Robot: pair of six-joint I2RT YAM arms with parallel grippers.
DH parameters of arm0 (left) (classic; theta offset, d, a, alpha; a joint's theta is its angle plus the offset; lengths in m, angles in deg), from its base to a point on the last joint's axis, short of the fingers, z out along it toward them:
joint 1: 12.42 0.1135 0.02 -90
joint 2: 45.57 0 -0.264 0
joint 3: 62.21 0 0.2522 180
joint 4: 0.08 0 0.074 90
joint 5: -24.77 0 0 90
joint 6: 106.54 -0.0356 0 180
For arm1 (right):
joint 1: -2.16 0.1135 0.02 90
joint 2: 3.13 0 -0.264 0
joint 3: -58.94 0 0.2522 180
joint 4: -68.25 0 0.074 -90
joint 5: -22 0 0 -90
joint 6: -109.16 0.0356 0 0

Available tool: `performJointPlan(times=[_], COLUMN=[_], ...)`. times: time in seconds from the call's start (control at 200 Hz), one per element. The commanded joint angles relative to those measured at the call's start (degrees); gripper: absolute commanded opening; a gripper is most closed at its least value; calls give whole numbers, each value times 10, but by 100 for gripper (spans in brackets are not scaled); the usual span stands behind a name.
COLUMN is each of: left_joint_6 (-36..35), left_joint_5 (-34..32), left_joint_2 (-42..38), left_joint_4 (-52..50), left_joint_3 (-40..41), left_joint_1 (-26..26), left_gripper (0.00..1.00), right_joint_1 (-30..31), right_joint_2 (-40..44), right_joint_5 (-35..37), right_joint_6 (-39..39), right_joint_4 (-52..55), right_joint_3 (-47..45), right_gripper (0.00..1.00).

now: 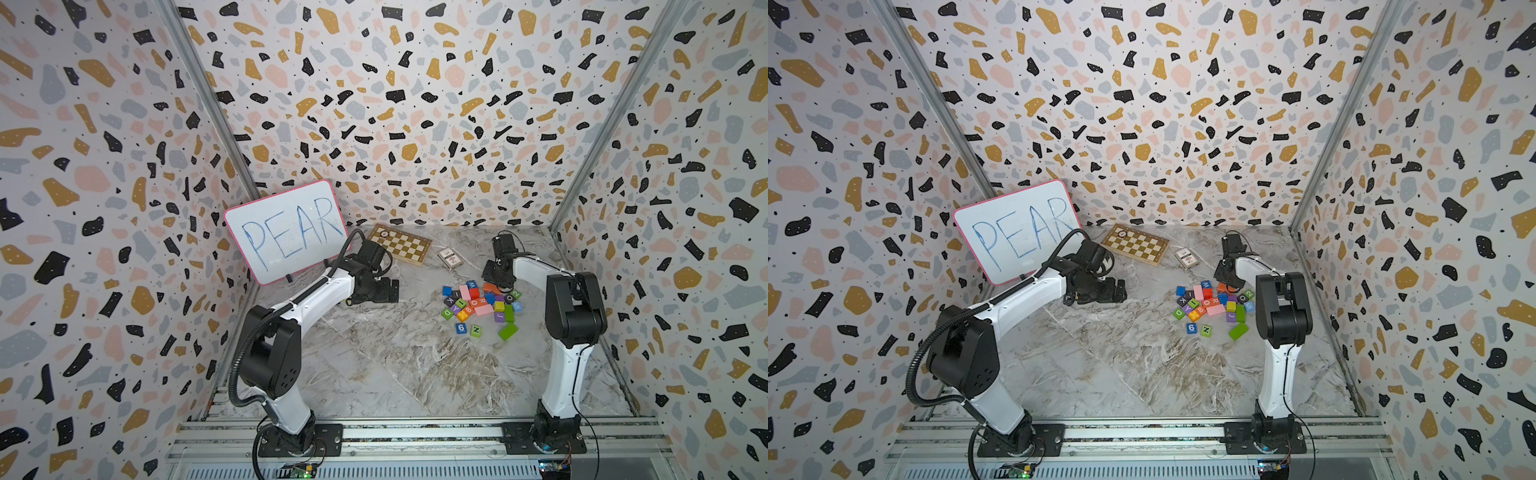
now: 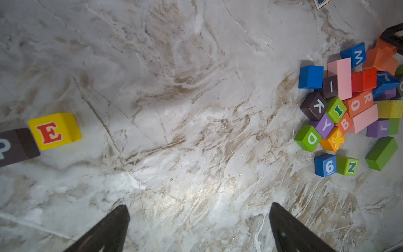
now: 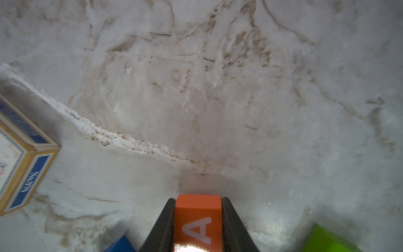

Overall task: Spell the uppercase word “pear” with letter blocks
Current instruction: Pick up the letter block from the center of the board.

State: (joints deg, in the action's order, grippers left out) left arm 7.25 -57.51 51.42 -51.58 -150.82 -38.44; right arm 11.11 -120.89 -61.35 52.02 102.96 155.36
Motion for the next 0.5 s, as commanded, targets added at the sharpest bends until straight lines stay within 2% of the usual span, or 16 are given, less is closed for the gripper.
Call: performJointPlan(times=[0.0,0.125,0.3,0.491], left_joint_6=[16,24,52,76], left_joint_5=[11,12,28,36], left_joint_2=[-29,-50,-79,-107], left_joint_4=[15,20,39,74], left_joint_3=[29,55,102,165], left_joint_1=[7,13,15,17], left_gripper=[99,99,99,99], right_joint_1=[16,35,93,194], right_joint_2=[45,56,96,99], right_joint_5=[26,33,77,94], right_joint_6=[-10,-6,2,24], right_joint_4=[9,15,-5,0], right_joint_3=[21,19,-29,-42], right_gripper=[30,30,30,30])
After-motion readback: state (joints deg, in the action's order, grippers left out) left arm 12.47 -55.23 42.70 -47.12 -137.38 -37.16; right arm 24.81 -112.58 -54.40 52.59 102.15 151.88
